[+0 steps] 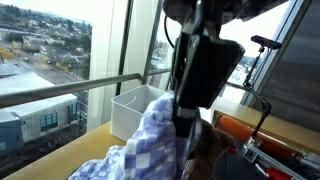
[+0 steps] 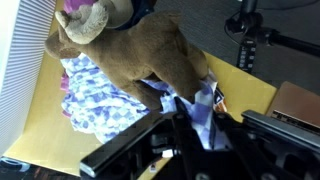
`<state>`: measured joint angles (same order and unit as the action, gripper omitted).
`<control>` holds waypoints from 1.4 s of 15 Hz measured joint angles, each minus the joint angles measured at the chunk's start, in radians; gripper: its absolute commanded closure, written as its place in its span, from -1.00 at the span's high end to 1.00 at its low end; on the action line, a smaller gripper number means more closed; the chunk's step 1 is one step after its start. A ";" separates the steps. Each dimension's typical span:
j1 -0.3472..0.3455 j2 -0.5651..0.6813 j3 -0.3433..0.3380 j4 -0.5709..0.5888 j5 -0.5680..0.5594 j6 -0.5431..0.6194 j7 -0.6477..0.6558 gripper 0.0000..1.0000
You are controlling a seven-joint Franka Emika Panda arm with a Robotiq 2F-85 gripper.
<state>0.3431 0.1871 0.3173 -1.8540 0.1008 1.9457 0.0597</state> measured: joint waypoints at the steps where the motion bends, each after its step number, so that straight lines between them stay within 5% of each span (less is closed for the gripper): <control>1: -0.016 0.007 -0.012 -0.018 0.003 0.011 -0.012 -0.91; 8: -0.126 0.025 -0.068 -0.053 0.048 0.019 -0.110 -0.91; 21: -0.099 0.191 -0.070 0.016 -0.015 0.123 -0.136 -0.91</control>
<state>0.2441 0.3782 0.2471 -1.8381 0.0855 2.0690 -0.0759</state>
